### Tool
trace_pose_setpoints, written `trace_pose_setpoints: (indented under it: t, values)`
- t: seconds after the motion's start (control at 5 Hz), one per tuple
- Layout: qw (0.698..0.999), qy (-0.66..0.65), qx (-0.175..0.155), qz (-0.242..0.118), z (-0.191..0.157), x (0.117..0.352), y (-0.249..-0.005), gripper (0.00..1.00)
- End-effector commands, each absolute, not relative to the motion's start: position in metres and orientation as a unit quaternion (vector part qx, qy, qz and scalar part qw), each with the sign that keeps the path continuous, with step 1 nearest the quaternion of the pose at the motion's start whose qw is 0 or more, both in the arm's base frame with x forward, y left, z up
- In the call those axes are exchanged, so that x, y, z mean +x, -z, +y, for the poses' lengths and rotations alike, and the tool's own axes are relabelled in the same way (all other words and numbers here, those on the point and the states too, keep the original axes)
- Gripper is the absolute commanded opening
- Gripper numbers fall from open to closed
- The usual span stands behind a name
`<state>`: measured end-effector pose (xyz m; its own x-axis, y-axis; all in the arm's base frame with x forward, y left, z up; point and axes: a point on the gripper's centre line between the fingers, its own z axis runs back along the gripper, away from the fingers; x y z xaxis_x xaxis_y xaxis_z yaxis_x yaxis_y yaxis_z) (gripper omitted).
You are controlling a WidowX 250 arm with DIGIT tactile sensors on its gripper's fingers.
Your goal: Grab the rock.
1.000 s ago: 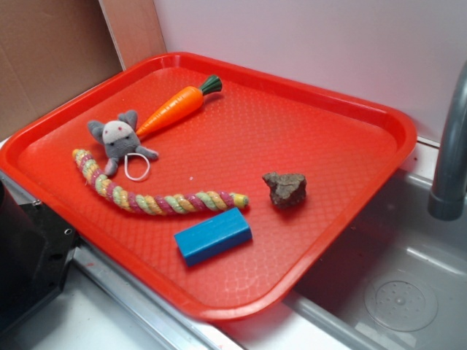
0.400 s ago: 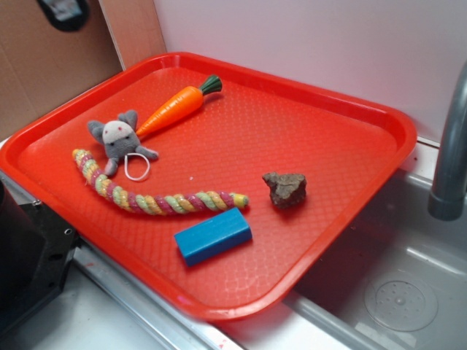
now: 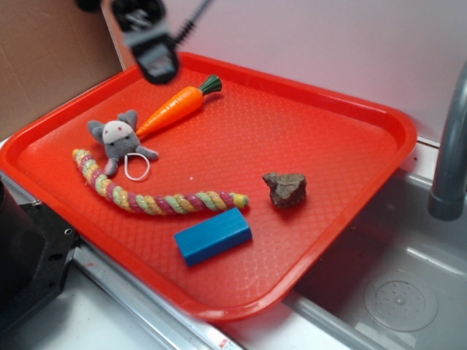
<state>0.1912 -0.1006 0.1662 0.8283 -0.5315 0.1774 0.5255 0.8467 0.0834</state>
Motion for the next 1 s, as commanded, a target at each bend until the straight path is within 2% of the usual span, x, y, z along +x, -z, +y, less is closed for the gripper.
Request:
trace_pose_setpoints:
  t: [0.0, 0.4, 0.8]
  values:
    - [0.949, 0.308, 0.023, -0.069, -0.141, 0.209, -0.119, 1.00]
    - [0.951, 0.305, 0.041, -0.025, -0.151, 0.215, -0.071, 1.00]
    - [0.955, 0.290, 0.054, -0.001, -0.153, 0.231, -0.041, 1.00]
